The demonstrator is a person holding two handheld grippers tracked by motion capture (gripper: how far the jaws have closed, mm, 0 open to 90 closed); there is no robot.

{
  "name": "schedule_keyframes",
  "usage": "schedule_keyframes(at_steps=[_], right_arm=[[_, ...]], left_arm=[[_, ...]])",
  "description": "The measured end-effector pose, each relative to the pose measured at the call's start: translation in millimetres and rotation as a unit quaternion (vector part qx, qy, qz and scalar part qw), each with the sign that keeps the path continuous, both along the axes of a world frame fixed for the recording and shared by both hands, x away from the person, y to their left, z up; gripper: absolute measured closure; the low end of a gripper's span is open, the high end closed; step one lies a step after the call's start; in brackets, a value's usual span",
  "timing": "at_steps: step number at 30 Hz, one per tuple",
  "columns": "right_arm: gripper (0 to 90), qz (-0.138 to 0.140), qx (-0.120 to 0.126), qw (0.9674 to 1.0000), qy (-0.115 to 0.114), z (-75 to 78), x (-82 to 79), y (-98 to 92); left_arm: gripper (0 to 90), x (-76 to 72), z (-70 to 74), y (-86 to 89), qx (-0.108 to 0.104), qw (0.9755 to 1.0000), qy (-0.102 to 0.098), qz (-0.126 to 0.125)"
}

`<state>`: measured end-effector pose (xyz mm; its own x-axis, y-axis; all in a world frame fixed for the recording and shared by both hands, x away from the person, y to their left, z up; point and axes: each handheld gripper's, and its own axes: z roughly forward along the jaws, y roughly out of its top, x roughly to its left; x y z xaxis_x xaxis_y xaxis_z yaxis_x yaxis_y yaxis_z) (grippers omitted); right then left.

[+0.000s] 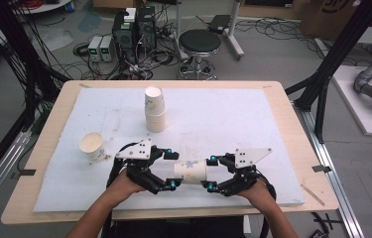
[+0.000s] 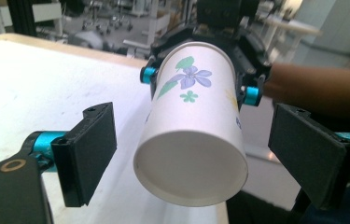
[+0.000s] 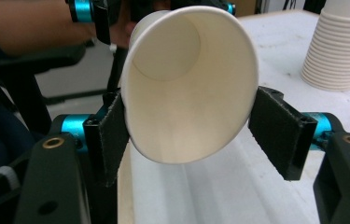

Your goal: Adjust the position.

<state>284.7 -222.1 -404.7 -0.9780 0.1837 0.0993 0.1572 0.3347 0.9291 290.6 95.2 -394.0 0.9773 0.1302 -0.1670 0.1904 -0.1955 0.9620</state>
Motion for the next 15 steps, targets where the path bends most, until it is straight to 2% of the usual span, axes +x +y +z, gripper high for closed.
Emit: schedule_keyframes(at_steps=[3,7,11,15], right_arm=[[31.4,-0.001,-0.022,0.9997,-0.007,3.6,1.1,2.0],[31.4,0.0,-0.067,0.9976,-0.02,11.6,3.8,8.1],[31.2,0.008,-0.124,0.9916,-0.036,23.0,6.9,17.9],[31.2,0.013,-0.16,0.986,-0.046,34.6,10.2,24.1]], left_arm=[[15.3,0.8,2.8,-1.0,0.027,0.9996,-0.005,0.004],[15.3,1.4,4.9,-3.1,0.062,0.9979,-0.007,0.013],[15.3,2.2,5.7,-4.4,0.089,0.9959,-0.014,0.011],[15.4,1.7,6.2,-5.1,0.103,0.9945,-0.021,0.004]])
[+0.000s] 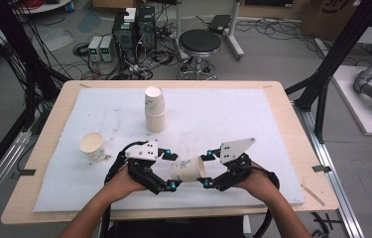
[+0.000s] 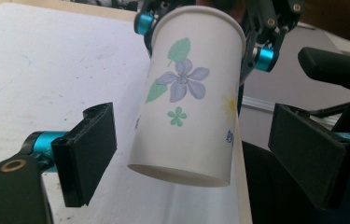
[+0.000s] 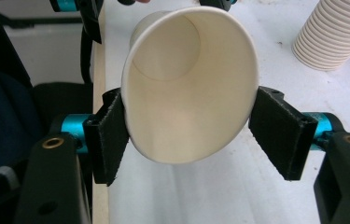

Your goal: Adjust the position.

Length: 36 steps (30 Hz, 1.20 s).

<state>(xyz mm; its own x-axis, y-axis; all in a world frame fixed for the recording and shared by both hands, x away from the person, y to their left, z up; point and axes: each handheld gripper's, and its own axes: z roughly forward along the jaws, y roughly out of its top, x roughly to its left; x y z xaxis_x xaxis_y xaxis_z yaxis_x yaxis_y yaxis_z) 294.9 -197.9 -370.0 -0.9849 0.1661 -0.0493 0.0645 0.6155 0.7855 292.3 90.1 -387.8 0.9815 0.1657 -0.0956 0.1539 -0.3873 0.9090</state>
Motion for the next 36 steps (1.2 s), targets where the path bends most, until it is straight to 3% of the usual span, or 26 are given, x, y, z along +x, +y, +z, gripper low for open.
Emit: schedule_keyframes(at_steps=[8,17,20,32,36], right_arm=[[30.9,0.014,-0.061,0.998,-0.006,14.6,2.8,14.2],[30.6,0.026,-0.124,0.992,-0.004,19.9,5.1,28.6],[30.7,0.028,-0.148,0.9885,-0.006,22.9,5.6,33.8],[30.6,0.044,-0.188,0.9811,-0.018,33.6,8.6,49.4],[30.6,0.046,-0.208,0.9768,-0.016,35.6,8.6,54.8]], left_arm=[[15.8,0.2,2.7,-5.3,0.042,0.999,-0.013,-0.006],[16.3,2.7,0.6,-11.9,0.074,0.9971,-0.011,-0.01],[16.6,3.1,-0.5,-13.4,0.083,0.9964,-0.011,-0.011],[16.8,5.4,-2.5,-15.6,0.103,0.9947,-0.009,-0.008],[17.5,6.7,-2.3,-18.5,0.113,0.9936,-0.008,-0.007]])
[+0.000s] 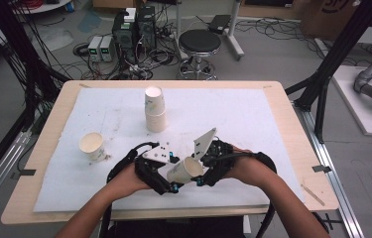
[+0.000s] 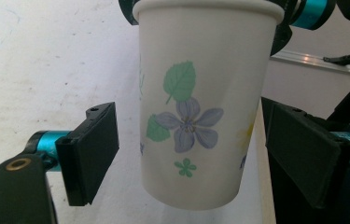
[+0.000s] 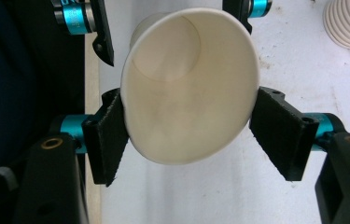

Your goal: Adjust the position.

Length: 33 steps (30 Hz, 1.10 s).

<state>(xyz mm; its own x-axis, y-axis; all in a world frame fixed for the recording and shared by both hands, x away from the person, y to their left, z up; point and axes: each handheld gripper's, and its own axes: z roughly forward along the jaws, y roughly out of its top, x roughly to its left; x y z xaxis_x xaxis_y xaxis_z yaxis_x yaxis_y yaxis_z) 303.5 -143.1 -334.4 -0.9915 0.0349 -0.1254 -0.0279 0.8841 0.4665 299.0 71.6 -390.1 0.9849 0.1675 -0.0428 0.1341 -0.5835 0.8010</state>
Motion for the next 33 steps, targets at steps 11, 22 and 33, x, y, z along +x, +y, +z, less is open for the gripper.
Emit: schedule_keyframes(at_steps=[11,22,33], right_arm=[[30.6,0.012,-0.044,0.999,-0.006,5.2,0.1,12.0],[30.4,0.018,-0.055,0.9983,-0.002,2.0,-1.0,15.8],[20.9,0.011,0.015,0.9997,0.014,-1.8,2.7,5.7]], left_arm=[[20.9,2.5,-1.5,-6.3,0.015,0.9998,0.01,-0.008],[30.0,3.5,-2.1,-7.9,0.015,0.9995,0.01,-0.024],[33.1,3.6,-6.1,-7.3,-0.002,0.9995,0.019,-0.025]])
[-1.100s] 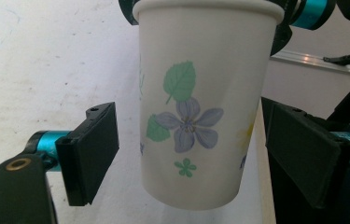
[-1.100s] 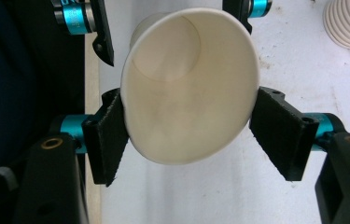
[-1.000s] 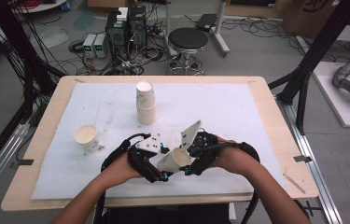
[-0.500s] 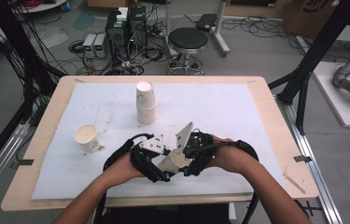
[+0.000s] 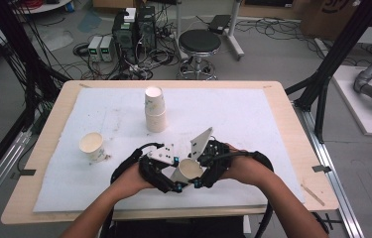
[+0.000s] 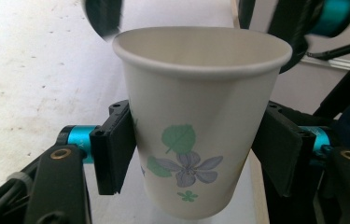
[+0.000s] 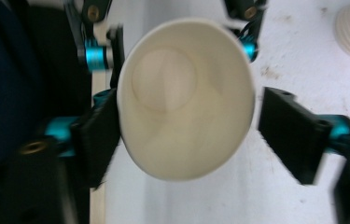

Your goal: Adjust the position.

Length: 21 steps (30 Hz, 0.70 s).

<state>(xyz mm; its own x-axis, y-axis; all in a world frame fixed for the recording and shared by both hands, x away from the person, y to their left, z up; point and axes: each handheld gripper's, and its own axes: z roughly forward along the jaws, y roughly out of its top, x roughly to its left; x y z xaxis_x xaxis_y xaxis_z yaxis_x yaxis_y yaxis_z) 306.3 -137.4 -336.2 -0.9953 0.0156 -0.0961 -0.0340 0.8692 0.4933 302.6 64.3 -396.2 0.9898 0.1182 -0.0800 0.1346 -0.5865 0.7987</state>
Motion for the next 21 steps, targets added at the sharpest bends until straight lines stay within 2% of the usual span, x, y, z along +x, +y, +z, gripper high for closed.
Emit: schedule_keyframes(at_steps=[3,4,8,11,13,15,19,20,21], right_arm=[[20.7,-0.008,0.042,0.9989,0.017,1.9,0.8,-9.0],[20.7,-0.014,0.062,0.9978,0.018,3.0,1.1,-13.9],[20.7,-0.041,0.11,0.9929,0.019,4.4,1.3,-31.8],[20.7,-0.068,0.162,0.9843,0.02,2.6,1.2,-49.0],[20.7,-0.093,0.194,0.9764,0.014,-1.0,0.5,-62.2],[20.7,-0.116,0.217,0.9692,0.008,-6.2,-0.9,-74.0],[20.7,-0.158,0.248,0.9559,-0.003,-19.4,-4.2,-94.6],[20.8,-0.164,0.253,0.9535,-0.006,-21.9,-5.2,-98.3],[20.8,-0.173,0.261,0.9497,-0.009,-25.4,-6.6,-102.9]], left_arm=[[32.5,0.3,-2.2,2.6,-0.008,0.9999,0.001,0.009],[32.1,0.4,-2.5,3.3,-0.009,0.9999,-0.001,0.011],[31.8,0.8,-5.0,9.9,-0.032,0.9991,-0.001,0.03],[31.5,1.1,-8.7,16.3,-0.05,0.9974,0.0,0.052],[31.3,1.4,-11.3,20.8,-0.065,0.9957,0.0,0.066],[31.2,1.4,-13.6,25.6,-0.079,0.9936,-0.003,0.081],[31.2,2.5,-16.4,34.3,-0.1,0.9894,-0.013,0.104],[31.1,2.8,-16.7,36.7,-0.106,0.988,-0.017,0.11],[31.1,2.9,-17.2,39.5,-0.117,0.9859,-0.021,0.118]])
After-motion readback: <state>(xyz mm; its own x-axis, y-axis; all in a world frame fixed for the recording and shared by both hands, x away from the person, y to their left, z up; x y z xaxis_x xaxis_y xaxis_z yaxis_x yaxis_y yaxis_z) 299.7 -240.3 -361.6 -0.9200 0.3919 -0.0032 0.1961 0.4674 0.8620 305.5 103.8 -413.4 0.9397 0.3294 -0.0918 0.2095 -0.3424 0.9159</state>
